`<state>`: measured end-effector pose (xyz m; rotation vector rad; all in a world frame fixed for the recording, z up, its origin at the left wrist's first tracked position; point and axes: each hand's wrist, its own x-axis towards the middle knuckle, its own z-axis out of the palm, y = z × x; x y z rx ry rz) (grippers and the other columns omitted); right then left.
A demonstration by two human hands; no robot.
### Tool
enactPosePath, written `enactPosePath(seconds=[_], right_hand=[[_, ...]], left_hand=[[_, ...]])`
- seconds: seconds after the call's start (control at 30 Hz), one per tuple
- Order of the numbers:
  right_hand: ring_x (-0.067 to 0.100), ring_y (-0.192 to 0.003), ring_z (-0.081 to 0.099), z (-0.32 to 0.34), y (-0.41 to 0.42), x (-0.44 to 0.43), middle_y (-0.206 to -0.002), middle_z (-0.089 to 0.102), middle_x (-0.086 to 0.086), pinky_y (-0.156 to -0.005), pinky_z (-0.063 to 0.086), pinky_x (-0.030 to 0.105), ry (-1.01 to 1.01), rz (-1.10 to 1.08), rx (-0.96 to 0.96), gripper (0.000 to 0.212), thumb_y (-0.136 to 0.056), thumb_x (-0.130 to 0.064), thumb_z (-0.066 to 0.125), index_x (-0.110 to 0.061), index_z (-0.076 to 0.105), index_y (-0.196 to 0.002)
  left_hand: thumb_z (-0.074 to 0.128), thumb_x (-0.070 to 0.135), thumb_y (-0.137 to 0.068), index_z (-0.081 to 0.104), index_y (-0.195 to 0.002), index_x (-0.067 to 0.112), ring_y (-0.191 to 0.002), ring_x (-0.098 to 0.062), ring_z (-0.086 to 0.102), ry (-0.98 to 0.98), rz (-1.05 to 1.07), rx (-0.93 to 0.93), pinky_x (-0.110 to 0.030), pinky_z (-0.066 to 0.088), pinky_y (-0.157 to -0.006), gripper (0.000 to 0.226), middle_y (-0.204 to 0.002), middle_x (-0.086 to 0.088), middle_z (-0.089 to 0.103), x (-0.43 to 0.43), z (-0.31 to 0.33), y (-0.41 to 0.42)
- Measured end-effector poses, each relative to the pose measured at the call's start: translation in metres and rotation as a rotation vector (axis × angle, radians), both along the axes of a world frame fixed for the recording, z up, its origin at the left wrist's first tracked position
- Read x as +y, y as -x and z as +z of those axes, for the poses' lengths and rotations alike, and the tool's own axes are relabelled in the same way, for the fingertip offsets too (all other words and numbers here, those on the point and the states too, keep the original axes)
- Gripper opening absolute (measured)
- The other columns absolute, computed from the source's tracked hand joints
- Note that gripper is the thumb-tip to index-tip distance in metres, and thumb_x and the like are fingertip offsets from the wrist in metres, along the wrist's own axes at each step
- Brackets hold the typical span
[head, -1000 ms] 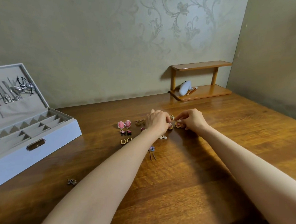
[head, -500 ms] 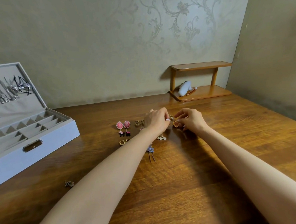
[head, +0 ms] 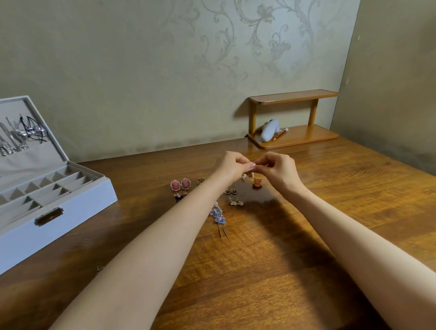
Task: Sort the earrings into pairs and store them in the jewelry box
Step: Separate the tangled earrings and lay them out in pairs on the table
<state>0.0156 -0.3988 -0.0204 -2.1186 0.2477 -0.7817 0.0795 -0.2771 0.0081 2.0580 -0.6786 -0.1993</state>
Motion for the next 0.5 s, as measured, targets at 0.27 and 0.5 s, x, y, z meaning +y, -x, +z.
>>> enactPosePath(seconds=[0.27,0.5], right_hand=[[0.011,-0.069,0.064,0.004,0.002,0.004,-0.085,0.072,0.010,-0.056,0.047,0.017,-0.290,0.058,0.027,0.007,-0.081,-0.011,0.070,-0.007,0.070,-0.087],[0.018,-0.089,0.064,-0.006,0.002,-0.009,-0.084,0.066,-0.003,-0.085,0.052,0.040,0.008,-0.092,0.235,0.014,-0.080,-0.018,0.071,-0.020,0.072,-0.093]], left_hand=[[0.070,0.014,-0.081,0.071,-0.092,0.014,-0.094,-0.020,0.065,0.056,0.110,-0.095,-0.038,0.053,-0.088,0.011,-0.097,-0.006,0.071,-0.001,-0.006,-0.002],[0.072,0.021,-0.080,0.068,-0.082,0.024,-0.090,-0.016,0.066,-0.278,0.116,-0.243,-0.033,0.054,-0.078,0.005,-0.097,0.001,0.071,-0.003,-0.019,-0.007]])
